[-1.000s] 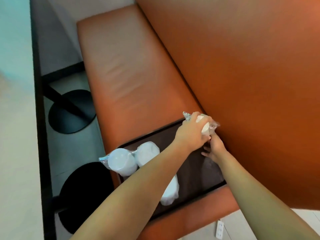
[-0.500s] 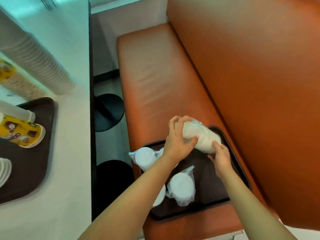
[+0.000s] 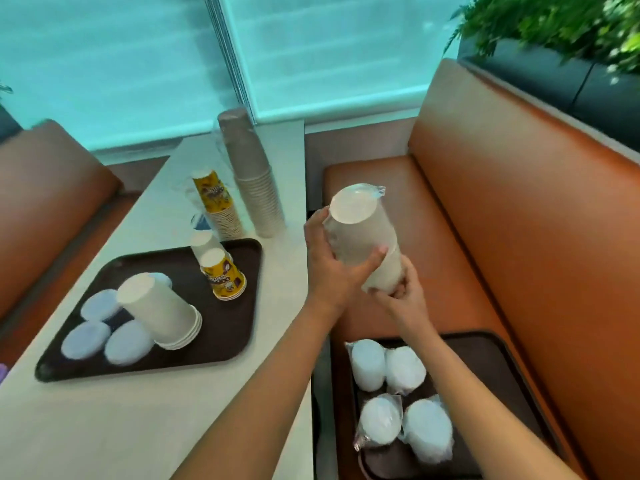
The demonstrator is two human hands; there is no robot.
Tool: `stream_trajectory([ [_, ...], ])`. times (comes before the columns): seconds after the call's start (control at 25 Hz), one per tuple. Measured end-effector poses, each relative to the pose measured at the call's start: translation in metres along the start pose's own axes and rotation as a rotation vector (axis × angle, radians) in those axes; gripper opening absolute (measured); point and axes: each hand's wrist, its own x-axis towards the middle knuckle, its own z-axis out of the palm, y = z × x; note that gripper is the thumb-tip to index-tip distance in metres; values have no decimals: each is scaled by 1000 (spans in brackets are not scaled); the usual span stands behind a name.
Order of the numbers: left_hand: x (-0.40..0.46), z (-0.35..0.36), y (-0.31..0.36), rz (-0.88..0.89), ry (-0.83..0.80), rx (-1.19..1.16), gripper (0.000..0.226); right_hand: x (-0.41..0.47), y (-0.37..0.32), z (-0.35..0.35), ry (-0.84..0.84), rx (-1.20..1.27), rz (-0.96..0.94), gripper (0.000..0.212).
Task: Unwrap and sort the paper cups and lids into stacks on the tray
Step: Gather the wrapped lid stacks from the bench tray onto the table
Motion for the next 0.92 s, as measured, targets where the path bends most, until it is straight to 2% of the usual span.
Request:
stream_trajectory([
  [0.12, -1, -61, 17, 13, -105, 63, 98, -11, -21, 70, -104, 139, -19, 68],
  [0.2, 0, -107, 24, -20, -106, 91, 107, -20, -28, 114, -161, 141, -38, 70],
  [0.32, 2, -166, 24, -90, -29, 119, 102, -35, -38, 165, -233, 98, -21, 65],
  [0.44, 3, -219, 27, -128, -50, 88, 88, -54, -44, 220, -232, -10, 16, 66],
  [0.56, 6, -258, 24, -121, -79, 118, 101, -66, -49, 261, -211, -55, 34, 67],
  [0.64, 10, -277, 22, -131, -63, 133, 107, -71, -53, 279, -240, 1, 54, 67],
  [0.8, 21, -298, 18, -183, 30, 147, 97, -67, -57, 305, -276, -39, 45, 63],
  [0.92, 38, -304, 13, -216, 96, 58, 90, -54, -60, 317, -306, -66, 20, 64],
])
